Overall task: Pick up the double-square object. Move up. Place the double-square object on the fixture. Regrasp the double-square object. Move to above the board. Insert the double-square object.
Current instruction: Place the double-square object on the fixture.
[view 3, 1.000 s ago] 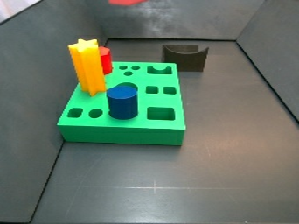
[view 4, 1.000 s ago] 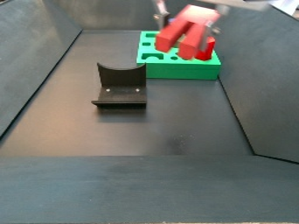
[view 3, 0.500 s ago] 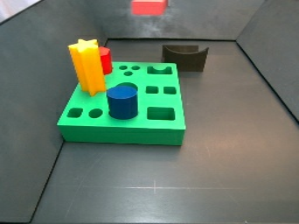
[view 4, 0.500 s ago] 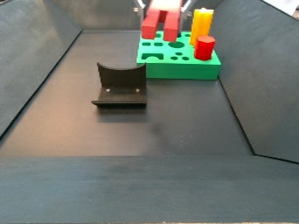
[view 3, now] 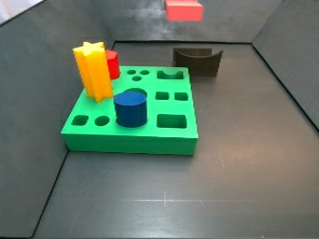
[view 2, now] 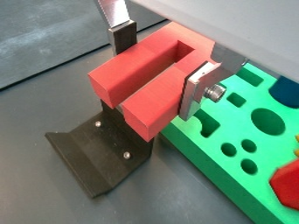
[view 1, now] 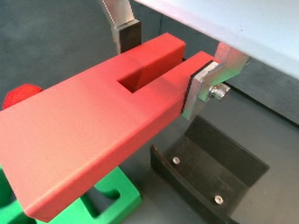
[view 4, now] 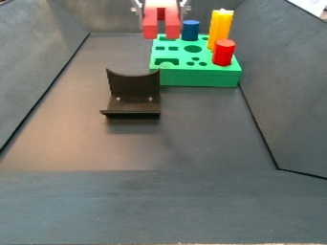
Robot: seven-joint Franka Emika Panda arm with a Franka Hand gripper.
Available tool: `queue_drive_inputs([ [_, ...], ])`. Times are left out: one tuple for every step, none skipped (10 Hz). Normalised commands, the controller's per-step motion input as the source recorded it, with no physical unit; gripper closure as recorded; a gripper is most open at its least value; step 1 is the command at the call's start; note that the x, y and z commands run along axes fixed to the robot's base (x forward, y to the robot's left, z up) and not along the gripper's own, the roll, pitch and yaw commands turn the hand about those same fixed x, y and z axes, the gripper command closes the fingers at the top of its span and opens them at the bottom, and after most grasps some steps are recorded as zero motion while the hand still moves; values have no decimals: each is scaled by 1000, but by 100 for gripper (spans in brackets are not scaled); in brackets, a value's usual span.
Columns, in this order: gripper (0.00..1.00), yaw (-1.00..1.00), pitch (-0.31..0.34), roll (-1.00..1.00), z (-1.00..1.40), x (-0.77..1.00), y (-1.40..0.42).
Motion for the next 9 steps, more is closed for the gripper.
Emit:
queue_drive_inputs([
  [100,-18,-6,-1000,77,888,899],
  [100,-25,-10,-1000,77,830,915],
  [100,-48,17,-1000,35,704,777],
  [100,-49,56,-1000,9,618,554],
  [100,-55,87,-1000,3,570,380],
  [100,-60,105,-991,2,541,268],
  [100,-64,110,-761,-9,484,90],
  [100,-68,103,-516,-11,416,70],
  [100,-72,101,-351,-11,359,65],
])
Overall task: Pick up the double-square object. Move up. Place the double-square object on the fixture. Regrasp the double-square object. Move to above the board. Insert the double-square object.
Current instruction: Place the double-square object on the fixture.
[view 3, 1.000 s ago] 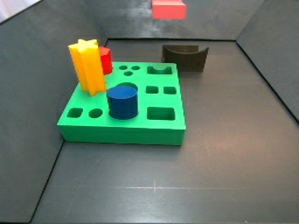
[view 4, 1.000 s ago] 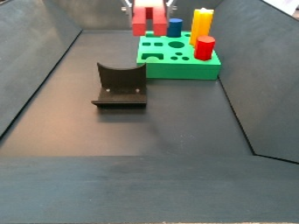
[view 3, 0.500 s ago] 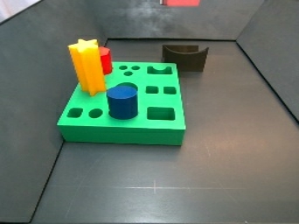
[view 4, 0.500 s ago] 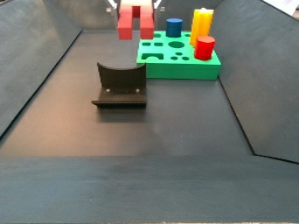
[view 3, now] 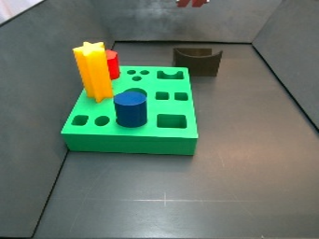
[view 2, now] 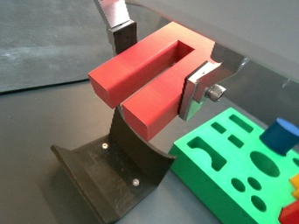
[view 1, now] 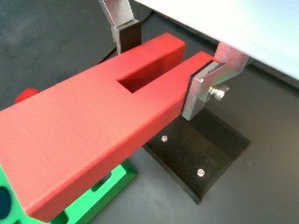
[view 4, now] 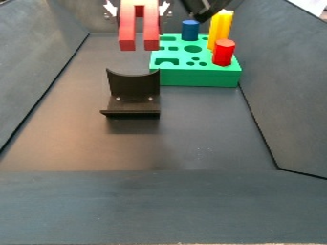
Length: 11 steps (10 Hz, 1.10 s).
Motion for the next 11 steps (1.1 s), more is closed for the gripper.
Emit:
queue_drive_inputs([
  [100,-71,99,-268,-6,322,52],
  [100,-74,92,-186,-7,204,43],
  [100,-160,49,-1000,-1000,131,66],
  [100,-163,41,-1000,-1000,112,71],
  [100,-164,46,-1000,-1000,125,77],
  [100,-165,63,-1000,-1000,137,80],
  [100,-167,66,-1000,-1000,144,83],
  [100,-179,68,-1000,-1000,154,92],
  [100,-177,54,-873,-1000,165,100],
  [100,-160,46,-712,-1000,173,106],
  [100,-145,38,-550,-1000,184,111],
])
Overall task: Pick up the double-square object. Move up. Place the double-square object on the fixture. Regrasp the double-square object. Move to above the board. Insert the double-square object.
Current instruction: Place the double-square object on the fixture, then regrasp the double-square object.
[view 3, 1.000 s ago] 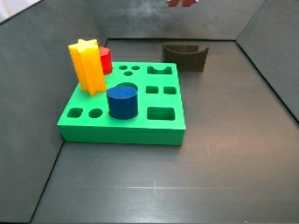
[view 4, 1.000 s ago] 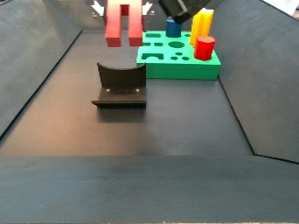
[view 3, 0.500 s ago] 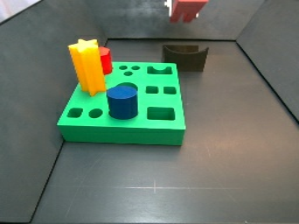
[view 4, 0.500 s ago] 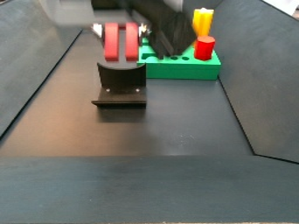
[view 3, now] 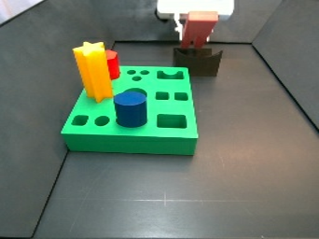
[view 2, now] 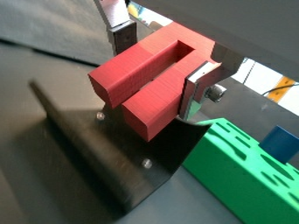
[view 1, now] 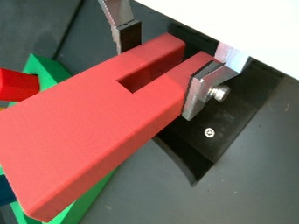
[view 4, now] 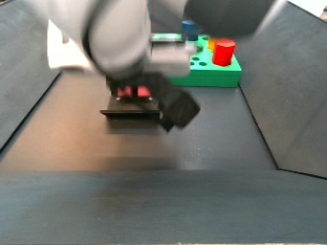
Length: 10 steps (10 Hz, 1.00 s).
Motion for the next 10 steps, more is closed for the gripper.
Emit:
queue_drive_inputs([
  [100,-132,35,-393,-1000,189,119],
  [100,-123,34,-303,-1000,195,117],
  [100,-108,23,-195,-839,173,101],
  [100,-103,17,-183,-712,156,93],
  [100,-95,3,-135,-610,109,122],
  [100,-93,0,-132,-600,102,124],
  [100,0,0,0,-167,0,-500],
  [0,0,0,0,0,0,0],
  [0,-1,-82,50,1000,0,0],
  [0,8,-77,55,1000,-7,-1],
])
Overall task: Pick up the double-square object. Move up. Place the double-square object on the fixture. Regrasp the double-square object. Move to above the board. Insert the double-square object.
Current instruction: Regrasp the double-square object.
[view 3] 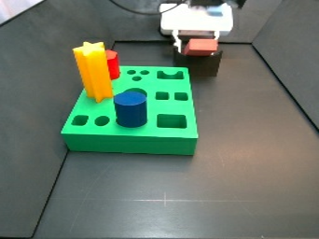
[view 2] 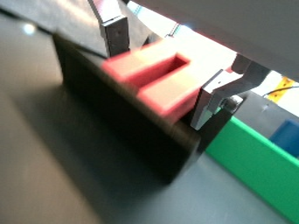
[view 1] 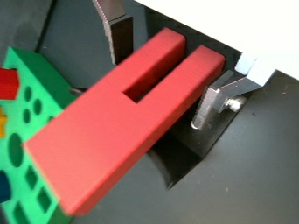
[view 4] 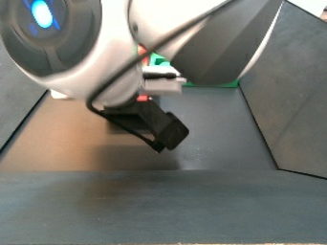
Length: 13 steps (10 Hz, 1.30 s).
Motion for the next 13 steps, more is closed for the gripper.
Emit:
queue_drive_inputs([
  [0,35,-56,72,1000,-33,-9],
  [0,49,-34,75,1000,-39,-13],
  [0,56,-15,77,1000,-42,-10],
  [0,59,21,74,918,-36,-7],
  [0,54,45,66,738,-35,-6],
  [0,38,68,53,502,-34,-2],
  [0,29,76,46,381,-31,1],
  [0,22,78,1000,951,17,-1000],
  [0,21,78,1000,901,21,-1000],
  [0,20,66,1000,853,-10,-1000],
  [0,19,60,1000,831,-30,-1000],
  [0,18,52,1000,763,-50,-1000],
  [0,17,50,1000,688,-56,-1000],
])
